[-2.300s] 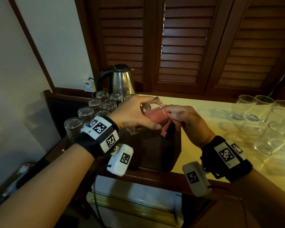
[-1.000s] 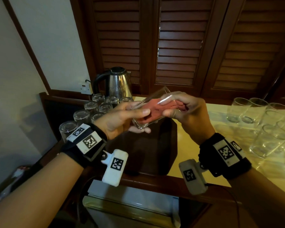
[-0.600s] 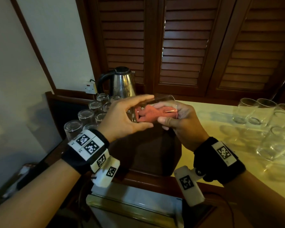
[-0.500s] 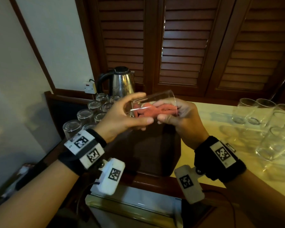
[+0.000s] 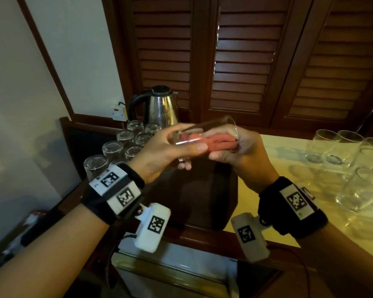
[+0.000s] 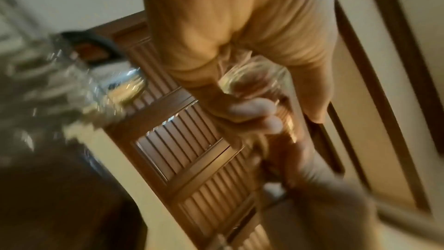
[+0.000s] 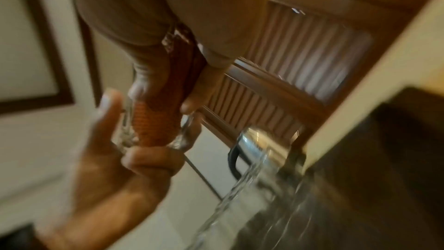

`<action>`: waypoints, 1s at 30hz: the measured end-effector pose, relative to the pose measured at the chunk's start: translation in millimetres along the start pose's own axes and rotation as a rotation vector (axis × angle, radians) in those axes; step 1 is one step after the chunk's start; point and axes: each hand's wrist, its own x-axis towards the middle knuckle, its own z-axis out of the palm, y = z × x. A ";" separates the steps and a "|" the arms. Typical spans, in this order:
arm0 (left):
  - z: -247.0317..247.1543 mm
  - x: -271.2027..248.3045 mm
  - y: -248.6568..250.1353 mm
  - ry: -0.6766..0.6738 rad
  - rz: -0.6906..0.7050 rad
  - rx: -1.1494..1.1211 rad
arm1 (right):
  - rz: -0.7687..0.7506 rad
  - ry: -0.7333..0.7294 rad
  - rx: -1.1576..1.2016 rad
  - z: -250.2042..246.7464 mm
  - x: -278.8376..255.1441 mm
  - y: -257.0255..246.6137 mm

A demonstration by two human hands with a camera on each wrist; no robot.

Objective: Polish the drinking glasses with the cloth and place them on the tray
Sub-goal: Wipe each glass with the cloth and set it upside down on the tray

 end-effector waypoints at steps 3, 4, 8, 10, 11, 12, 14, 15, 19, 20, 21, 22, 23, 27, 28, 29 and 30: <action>-3.1 -0.2 2.9 0.002 0.038 -0.045 | -0.107 -0.054 -0.191 -2.3 2.2 -1.7; -5.2 0.3 2.4 0.040 0.144 0.103 | -0.043 -0.056 -0.087 -1.5 2.8 -2.6; -6.9 2.9 -4.3 0.146 0.570 0.726 | 0.175 -0.021 0.292 -0.7 -1.8 -4.8; -2.4 2.8 -5.4 0.147 0.475 0.657 | 0.190 -0.003 0.297 -2.1 -4.1 -3.2; 0.1 2.9 -4.9 0.132 0.352 0.522 | 0.172 0.005 0.274 -2.8 -4.6 -3.1; 3.8 2.2 -3.8 0.088 0.197 0.312 | 0.128 0.006 0.206 -4.5 -4.7 -2.7; 6.7 1.5 -4.2 -0.005 -0.028 -0.073 | 0.002 -0.023 -0.044 -5.5 -4.1 -1.9; 5.0 2.4 -4.9 -0.011 -0.042 -0.133 | -0.046 -0.040 -0.143 -5.1 -3.5 -1.1; -3.6 0.8 -2.7 0.079 0.246 0.326 | 0.117 -0.073 0.120 -1.7 -3.6 -0.2; -5.8 0.7 -3.4 0.093 0.346 0.524 | 0.169 -0.072 0.207 -0.2 -5.5 0.6; -7.0 0.9 -4.2 0.088 0.421 0.647 | 0.203 -0.065 0.254 1.0 -7.6 1.9; -7.5 1.5 -4.5 0.068 0.436 0.680 | 0.225 -0.057 0.281 2.0 -9.6 3.8; -8.5 2.8 -5.1 0.038 0.397 0.646 | 0.235 -0.041 0.291 3.1 -10.8 3.7; -4.8 0.3 -2.9 -0.082 -0.019 -0.040 | 0.063 -0.012 -0.029 2.8 -9.1 -2.3; -4.9 -0.4 -4.0 -0.074 -0.046 -0.093 | 0.018 -0.023 -0.119 3.0 -8.2 -2.9; -4.5 -1.6 -4.6 -0.054 -0.025 -0.059 | 0.015 -0.032 -0.127 3.9 -7.6 -3.4; -5.2 -2.4 -5.0 -0.020 0.046 0.056 | 0.050 -0.024 -0.081 6.0 -7.5 -3.5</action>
